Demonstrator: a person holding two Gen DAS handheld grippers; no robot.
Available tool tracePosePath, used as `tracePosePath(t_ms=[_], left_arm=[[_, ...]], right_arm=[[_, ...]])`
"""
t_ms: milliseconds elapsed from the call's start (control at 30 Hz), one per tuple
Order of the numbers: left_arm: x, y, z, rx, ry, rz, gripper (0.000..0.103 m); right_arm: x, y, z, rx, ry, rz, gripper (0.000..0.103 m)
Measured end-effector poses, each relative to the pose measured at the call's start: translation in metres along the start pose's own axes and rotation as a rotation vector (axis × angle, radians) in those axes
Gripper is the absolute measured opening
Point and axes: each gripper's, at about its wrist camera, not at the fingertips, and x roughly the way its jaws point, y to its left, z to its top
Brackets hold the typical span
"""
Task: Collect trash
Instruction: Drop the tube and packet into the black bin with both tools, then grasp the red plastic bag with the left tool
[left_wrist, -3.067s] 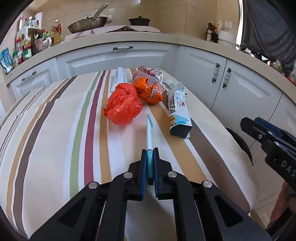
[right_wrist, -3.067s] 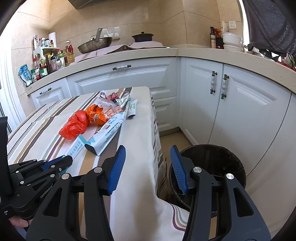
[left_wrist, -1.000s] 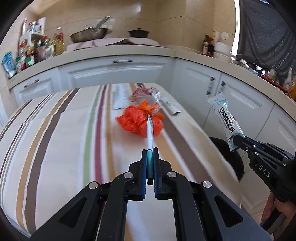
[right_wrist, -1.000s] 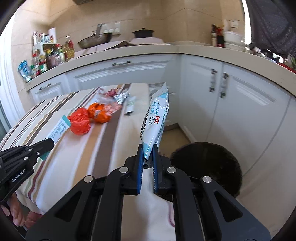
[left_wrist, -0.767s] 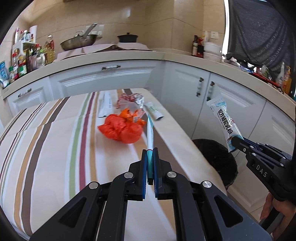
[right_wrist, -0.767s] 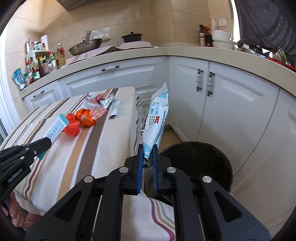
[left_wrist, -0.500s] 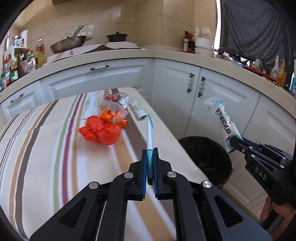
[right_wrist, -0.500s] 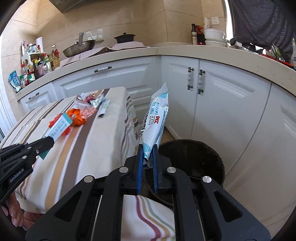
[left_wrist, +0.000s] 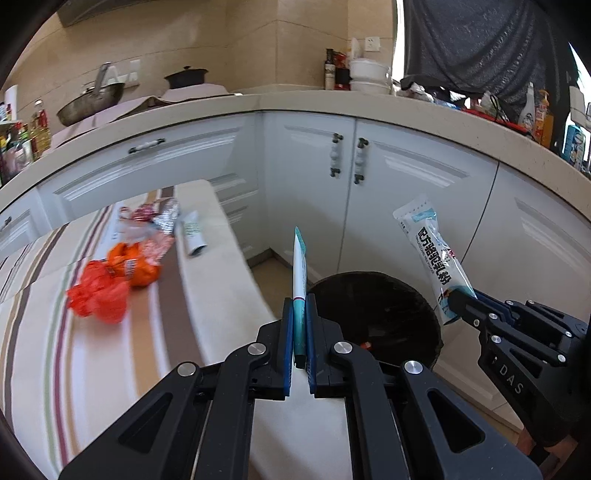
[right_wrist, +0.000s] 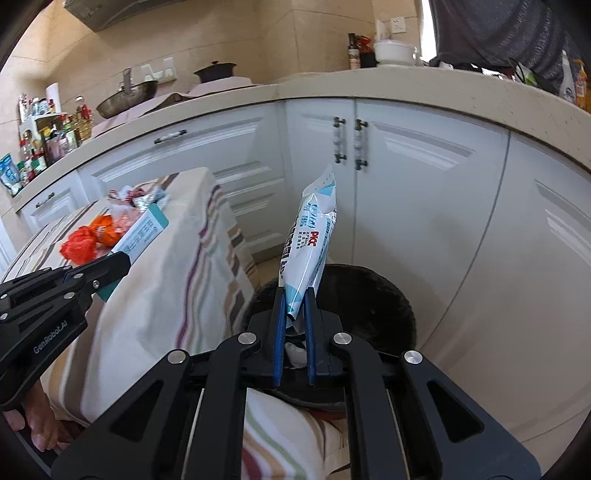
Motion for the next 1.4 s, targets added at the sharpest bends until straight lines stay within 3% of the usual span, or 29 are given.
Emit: tracePosePath(t_ms=[500, 567, 633, 733, 833, 933, 1067, 1233, 1400], left_arm=[[0.052, -0.039, 0.017, 0.021, 0.058, -0.03, 0.007], [0.058, -0.045, 0.02, 0.031, 0.069, -0.025, 0.014], [0.063, -0.048, 0.023, 0.035, 0.081, -0.018, 0.03], [0.067, -0.05, 0.026, 0.028, 0.091, -0.018, 0.044], [0.066, -0.048, 0.027, 0.013, 0.085, -0.024, 0.055], [0.059, -0.043, 0.029, -0.004, 0.073, -0.03, 0.058], [0.044, -0.032, 0.032, -0.018, 0.03, -0.013, 0.065], [0.017, -0.006, 0.035, -0.047, -0.037, 0.033, 0.071], [-0.005, 0.024, 0.034, -0.075, -0.081, 0.092, 0.074]], right_arm=[[0.03, -0.04, -0.002, 0.042, 0.028, -0.028, 0.011], [0.035, -0.043, -0.003, 0.047, 0.03, -0.034, 0.017], [0.042, -0.047, -0.003, 0.055, 0.038, -0.045, 0.026], [0.049, -0.053, -0.003, 0.073, 0.056, -0.055, 0.037], [0.047, -0.054, 0.001, 0.083, 0.048, -0.062, 0.04], [0.039, -0.05, 0.007, 0.08, 0.018, -0.066, 0.046], [0.027, -0.037, 0.019, 0.062, -0.022, -0.054, 0.047], [0.011, -0.014, 0.032, 0.034, -0.076, -0.033, 0.055], [0.002, 0.014, 0.04, -0.003, -0.102, 0.004, 0.056]])
